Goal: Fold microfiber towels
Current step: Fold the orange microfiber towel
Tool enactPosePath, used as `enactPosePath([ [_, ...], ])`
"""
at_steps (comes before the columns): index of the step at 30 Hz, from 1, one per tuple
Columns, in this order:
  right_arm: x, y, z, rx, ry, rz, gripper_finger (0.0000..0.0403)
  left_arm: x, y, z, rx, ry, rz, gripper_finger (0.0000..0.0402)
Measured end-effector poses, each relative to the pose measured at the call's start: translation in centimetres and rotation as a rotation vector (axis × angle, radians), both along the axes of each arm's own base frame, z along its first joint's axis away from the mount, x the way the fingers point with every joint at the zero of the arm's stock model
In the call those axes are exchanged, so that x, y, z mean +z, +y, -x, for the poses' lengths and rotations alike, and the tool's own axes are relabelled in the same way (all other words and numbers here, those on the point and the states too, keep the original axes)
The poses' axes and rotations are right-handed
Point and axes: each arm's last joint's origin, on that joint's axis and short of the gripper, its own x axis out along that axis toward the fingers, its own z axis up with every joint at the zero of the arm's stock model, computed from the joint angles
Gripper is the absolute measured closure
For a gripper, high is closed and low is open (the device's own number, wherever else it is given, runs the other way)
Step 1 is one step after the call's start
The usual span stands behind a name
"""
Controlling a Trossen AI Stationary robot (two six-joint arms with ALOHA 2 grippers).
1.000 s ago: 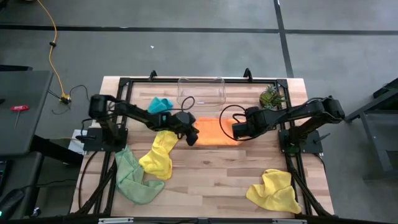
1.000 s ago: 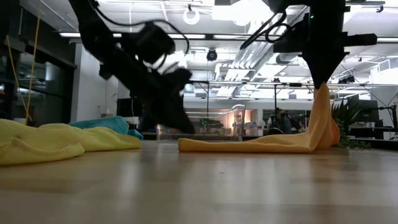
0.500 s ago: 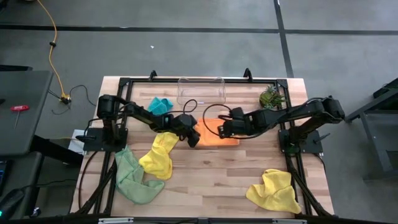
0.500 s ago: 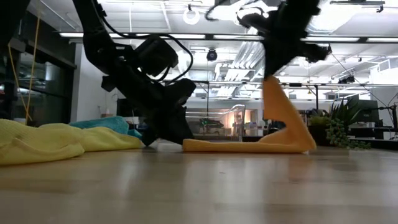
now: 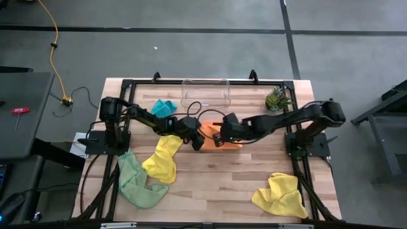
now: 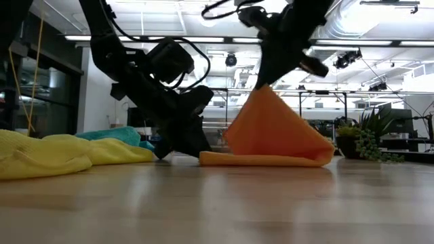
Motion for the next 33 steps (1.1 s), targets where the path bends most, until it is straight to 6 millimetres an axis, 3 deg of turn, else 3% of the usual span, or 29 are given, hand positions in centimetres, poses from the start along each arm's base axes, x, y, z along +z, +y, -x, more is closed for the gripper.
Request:
enactPosePath([
  [9,-3.6,0.5,-2.4,0.014,0.022,-0.076,0.0403,1.1,0.6,0.6,-0.016,0.013,-0.022,0.0401],
  [24,-4.9,0.4,-3.3,-0.033,0.001,-0.13,0.0399,4.8,3.2,2.8,-0.045,0.008,-0.024,0.0401],
  [28,-4.9,0.3,-3.3,0.0,0.007,-0.169,0.0373,6.9,3.9,4.4,-0.046,0.031,-0.062,0.0401],
  [33,-4.7,-0.1,-3.2,0.057,0.026,-0.198,0.0294,10.8,4.6,7.1,-0.019,-0.007,-0.127,0.0401],
])
